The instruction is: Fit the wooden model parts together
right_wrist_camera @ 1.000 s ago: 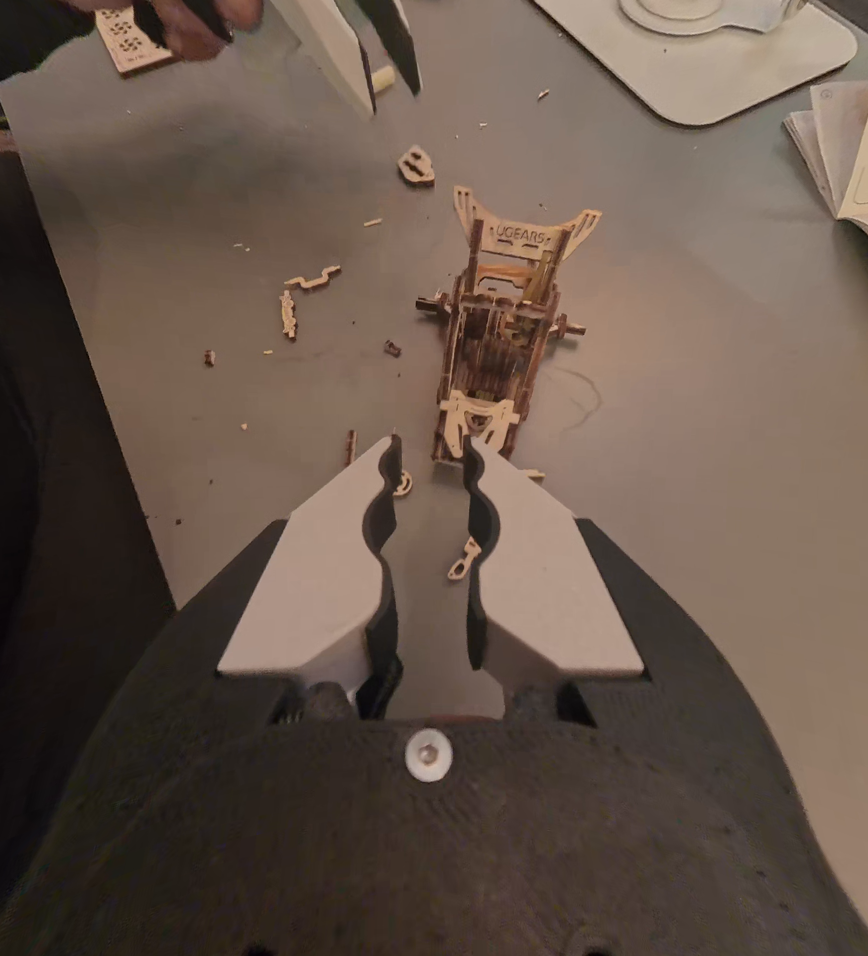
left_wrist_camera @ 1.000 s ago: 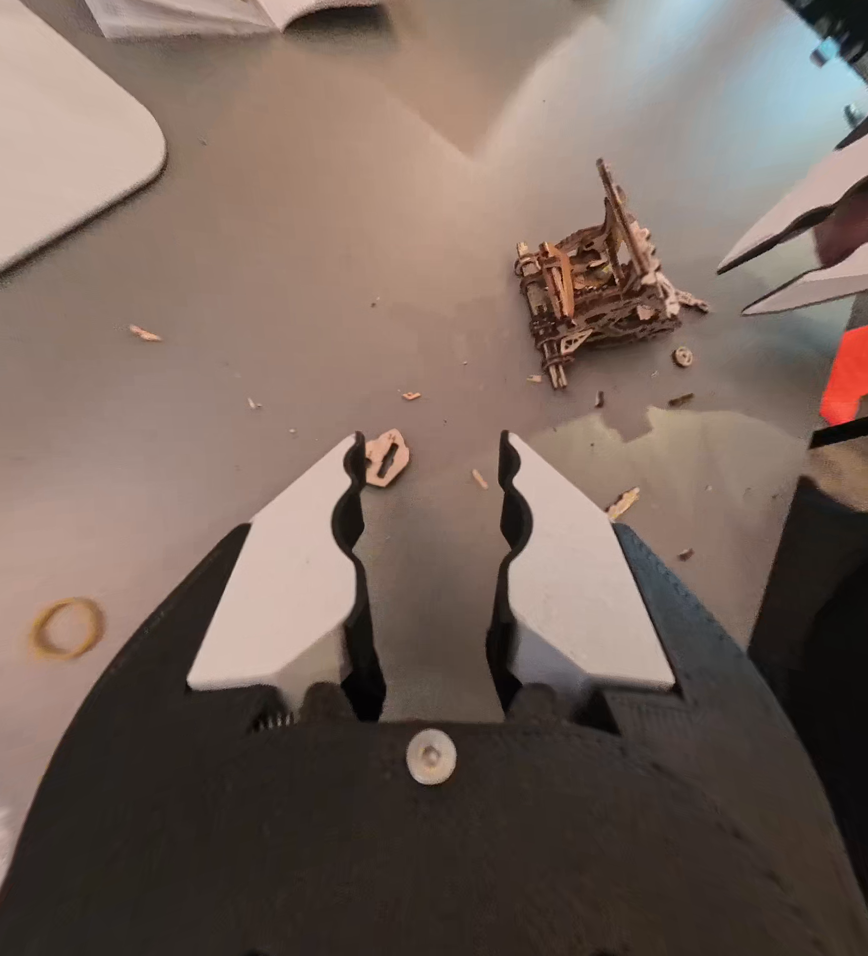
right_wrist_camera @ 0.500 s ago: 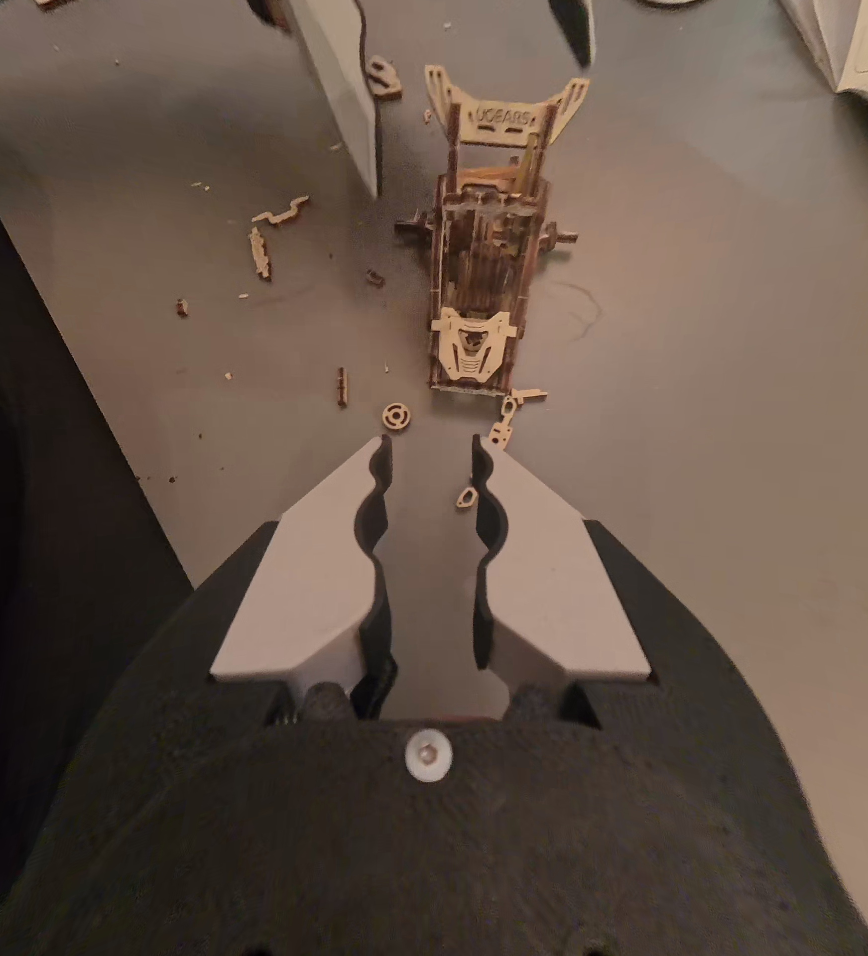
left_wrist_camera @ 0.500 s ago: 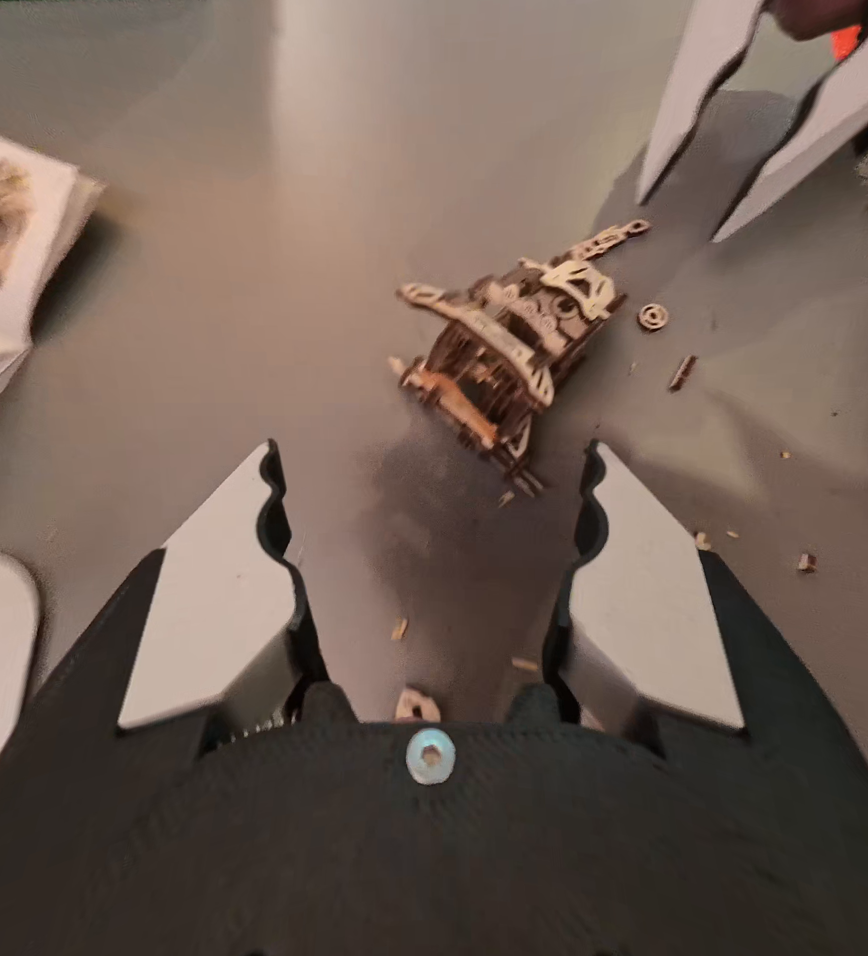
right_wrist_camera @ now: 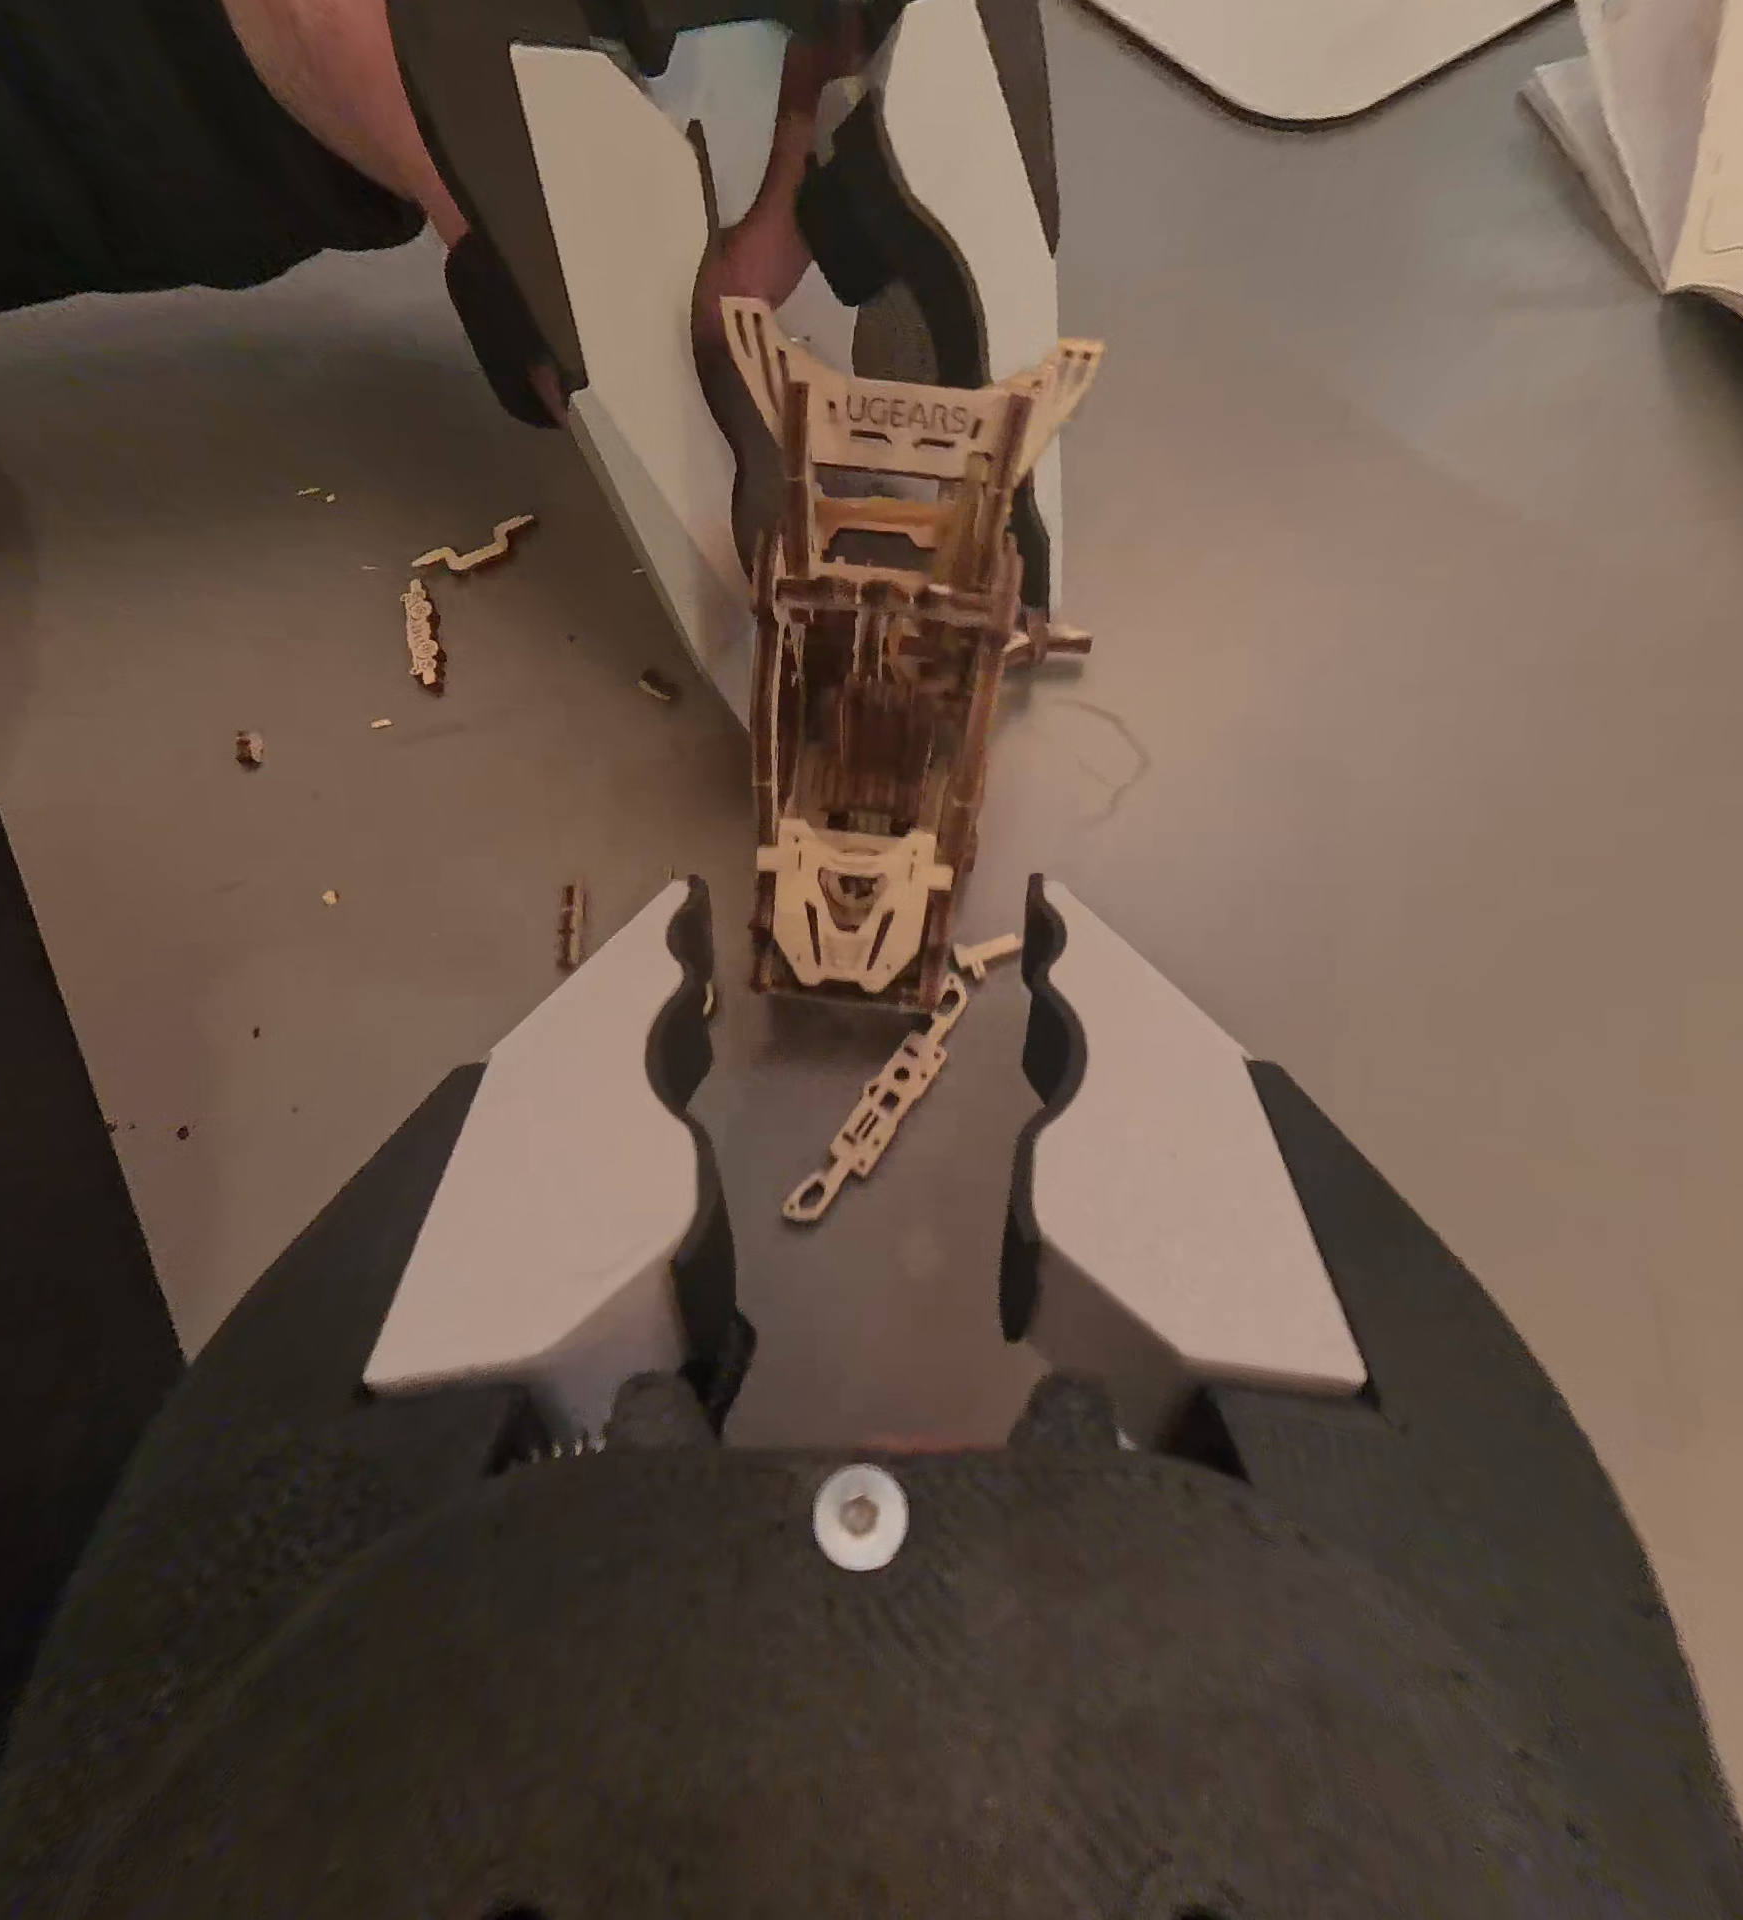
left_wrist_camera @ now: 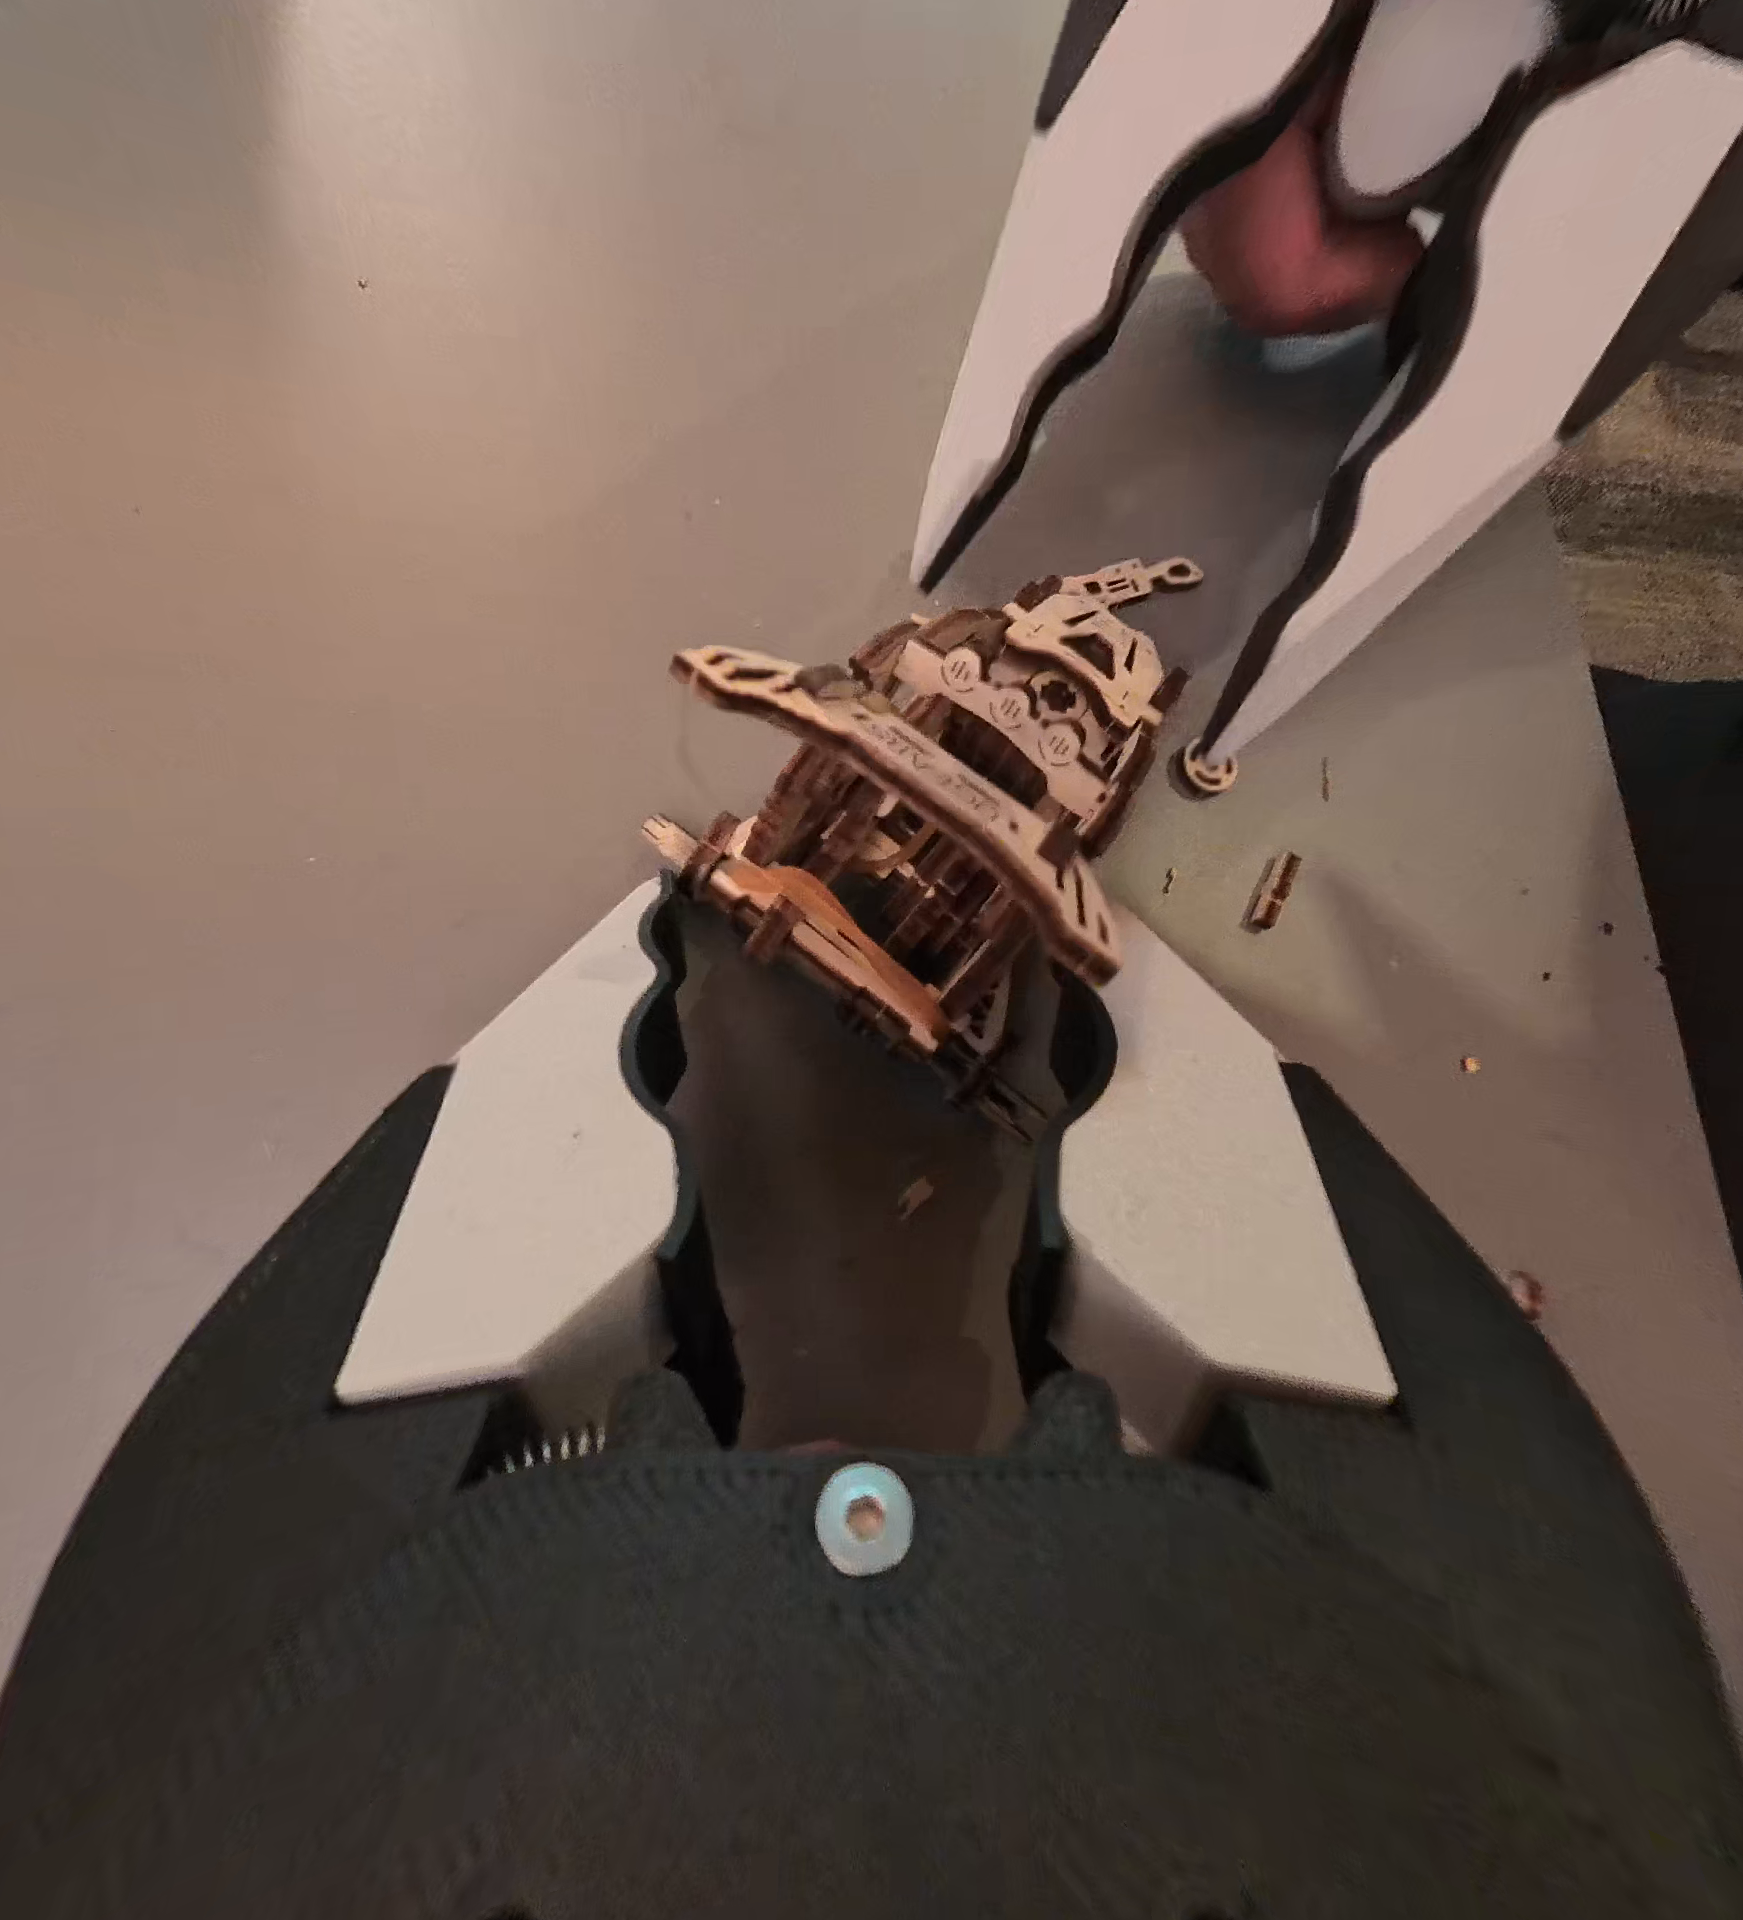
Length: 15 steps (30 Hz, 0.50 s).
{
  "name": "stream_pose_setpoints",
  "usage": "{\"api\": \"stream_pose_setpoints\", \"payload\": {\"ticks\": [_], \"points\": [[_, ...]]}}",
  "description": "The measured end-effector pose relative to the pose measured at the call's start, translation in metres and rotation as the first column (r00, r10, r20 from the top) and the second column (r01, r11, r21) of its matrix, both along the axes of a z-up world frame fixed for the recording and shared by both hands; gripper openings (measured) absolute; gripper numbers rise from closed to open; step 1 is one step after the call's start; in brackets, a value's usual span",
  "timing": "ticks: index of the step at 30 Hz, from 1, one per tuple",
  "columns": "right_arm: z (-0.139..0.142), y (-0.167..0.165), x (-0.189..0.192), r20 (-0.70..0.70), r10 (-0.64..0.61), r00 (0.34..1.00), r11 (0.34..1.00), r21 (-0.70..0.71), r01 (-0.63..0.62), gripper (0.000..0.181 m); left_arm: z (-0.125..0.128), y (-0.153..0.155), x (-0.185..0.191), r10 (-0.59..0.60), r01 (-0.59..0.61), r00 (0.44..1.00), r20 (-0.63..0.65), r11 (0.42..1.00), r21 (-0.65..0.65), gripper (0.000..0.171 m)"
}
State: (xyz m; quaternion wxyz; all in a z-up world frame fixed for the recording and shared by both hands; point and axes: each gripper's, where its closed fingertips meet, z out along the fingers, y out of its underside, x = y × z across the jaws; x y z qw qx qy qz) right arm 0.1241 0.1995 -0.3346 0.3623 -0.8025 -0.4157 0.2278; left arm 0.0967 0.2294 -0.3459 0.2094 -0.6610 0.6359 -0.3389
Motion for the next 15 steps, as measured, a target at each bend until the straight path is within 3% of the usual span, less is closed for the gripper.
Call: {"api": "stream_pose_setpoints", "payload": {"ticks": [2, 4, 9, 12, 15], "points": [[-0.003, 0.001, -0.007, 0.012, 0.039, 0.999, 0.999, -0.013, -0.039, 0.042, 0.002, -0.001, 0.001, 0.027, -0.027, 1.000, 0.002, 0.998, -0.062, 0.068], [0.000, 0.005, -0.009, -0.026, 0.046, 0.999, 0.998, -0.046, -0.047, 0.041, 0.004, 0.002, -0.001, 0.058, -0.060, 0.998, -0.015, 0.992, -0.111, 0.068], [0.023, 0.002, -0.009, -0.302, 0.058, 0.952, 0.964, -0.229, -0.132, 0.038, 0.023, -0.004, -0.002, 0.082, -0.065, 0.996, 0.041, 0.948, -0.311, 0.068], [0.031, 0.002, -0.006, -0.402, 0.058, 0.914, 0.934, -0.301, -0.192, 0.038, 0.040, -0.009, 0.000, 0.091, -0.035, 0.989, 0.116, 0.910, -0.413, 0.059], [0.038, -0.001, -0.007, -0.484, 0.070, 0.872, 0.896, -0.353, -0.268, 0.038, 0.040, -0.017, -0.001, 0.059, 0.001, 0.992, 0.115, 0.886, -0.464, 0.053]]}}
